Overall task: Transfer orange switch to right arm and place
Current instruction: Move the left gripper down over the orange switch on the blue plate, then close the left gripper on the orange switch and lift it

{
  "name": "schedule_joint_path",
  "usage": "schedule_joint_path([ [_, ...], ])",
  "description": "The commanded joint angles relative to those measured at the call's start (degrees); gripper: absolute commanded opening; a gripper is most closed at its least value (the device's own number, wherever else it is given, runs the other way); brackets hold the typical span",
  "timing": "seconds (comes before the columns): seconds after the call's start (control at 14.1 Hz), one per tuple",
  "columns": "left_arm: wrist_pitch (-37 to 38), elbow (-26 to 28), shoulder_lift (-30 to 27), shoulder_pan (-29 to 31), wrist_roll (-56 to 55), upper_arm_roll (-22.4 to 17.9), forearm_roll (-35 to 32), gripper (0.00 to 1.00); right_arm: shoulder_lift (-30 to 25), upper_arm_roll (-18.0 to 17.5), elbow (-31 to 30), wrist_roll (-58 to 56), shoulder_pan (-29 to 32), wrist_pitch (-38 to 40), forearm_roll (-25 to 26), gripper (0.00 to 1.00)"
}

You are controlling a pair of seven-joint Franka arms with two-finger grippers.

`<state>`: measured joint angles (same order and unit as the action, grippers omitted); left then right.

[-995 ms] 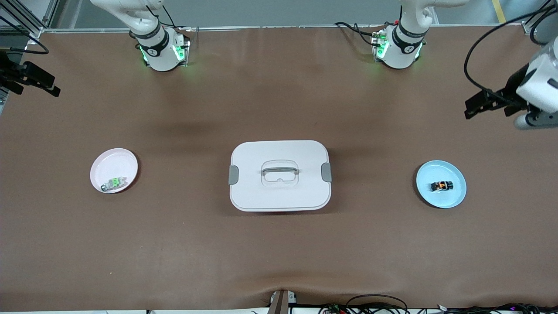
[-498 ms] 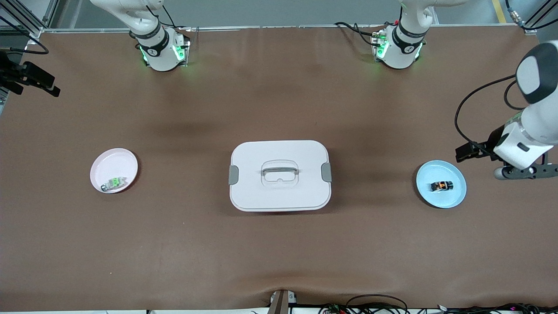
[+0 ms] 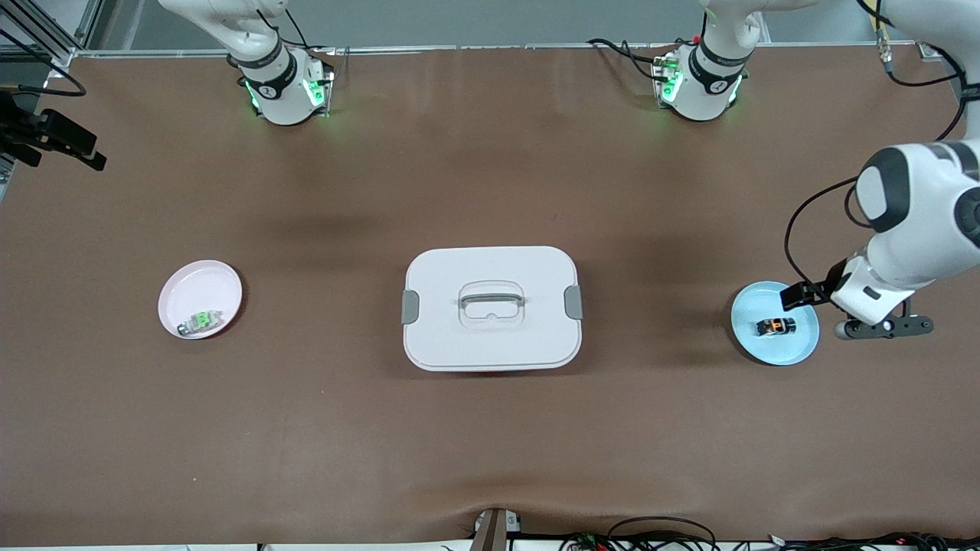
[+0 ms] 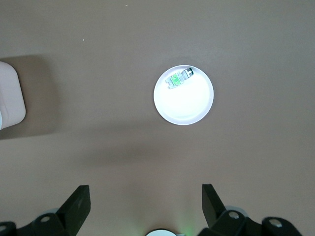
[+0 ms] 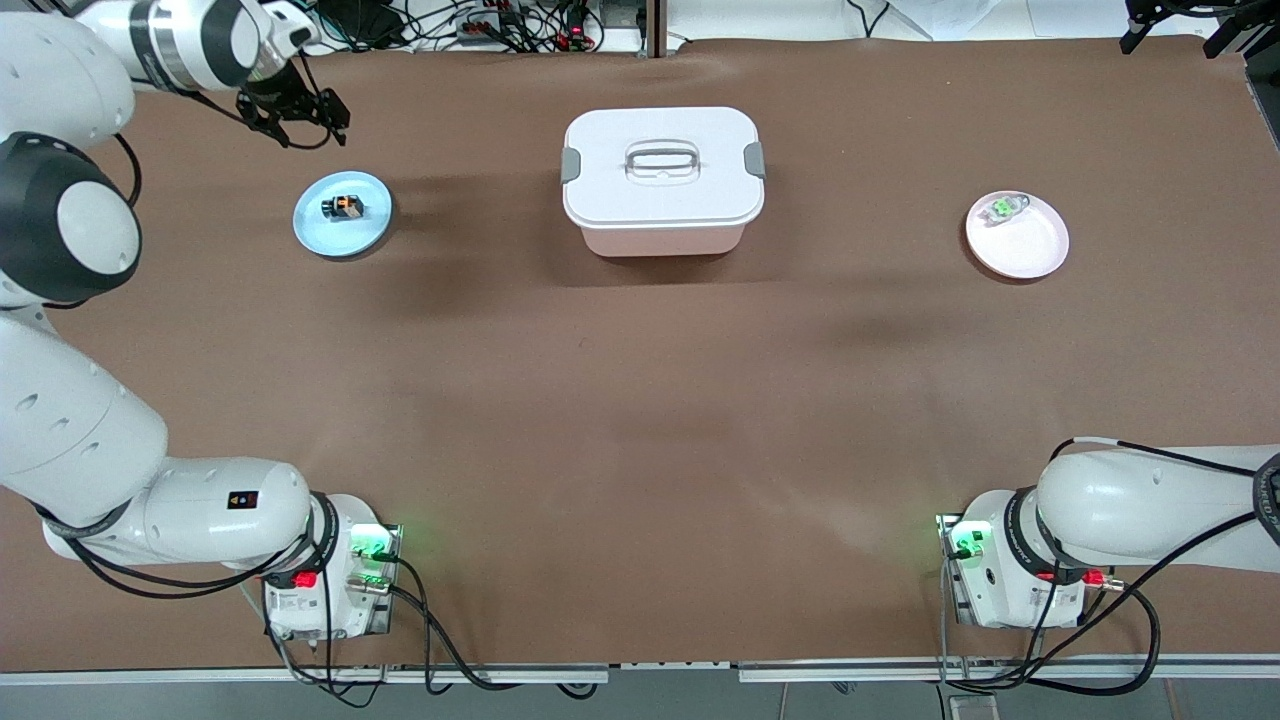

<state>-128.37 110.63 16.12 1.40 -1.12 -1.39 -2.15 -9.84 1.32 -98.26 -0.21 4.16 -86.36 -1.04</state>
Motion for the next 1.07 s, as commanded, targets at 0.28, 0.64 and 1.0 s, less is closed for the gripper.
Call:
schedule_joint_path([
  [0.28,-15.2,5.3,5.5,0.7,0.5,0.0,-1.5,1.0,0.8,-0.7,1.5,-0.4,0.9,0.9,0.7,1.0],
  [0.64,-20.3,5.1,10.1,2.1,1.4,0.0,-1.4,1.0,0.9,-0.7,1.6,-0.4,0.9,0.9,0.7,1.0],
  [1.0,-20.3,4.8,12.0,3.2,2.5,0.0,-1.5,1.0,0.9,-0.7,1.7,-0.4,0.9,0.9,0.8,1.0],
])
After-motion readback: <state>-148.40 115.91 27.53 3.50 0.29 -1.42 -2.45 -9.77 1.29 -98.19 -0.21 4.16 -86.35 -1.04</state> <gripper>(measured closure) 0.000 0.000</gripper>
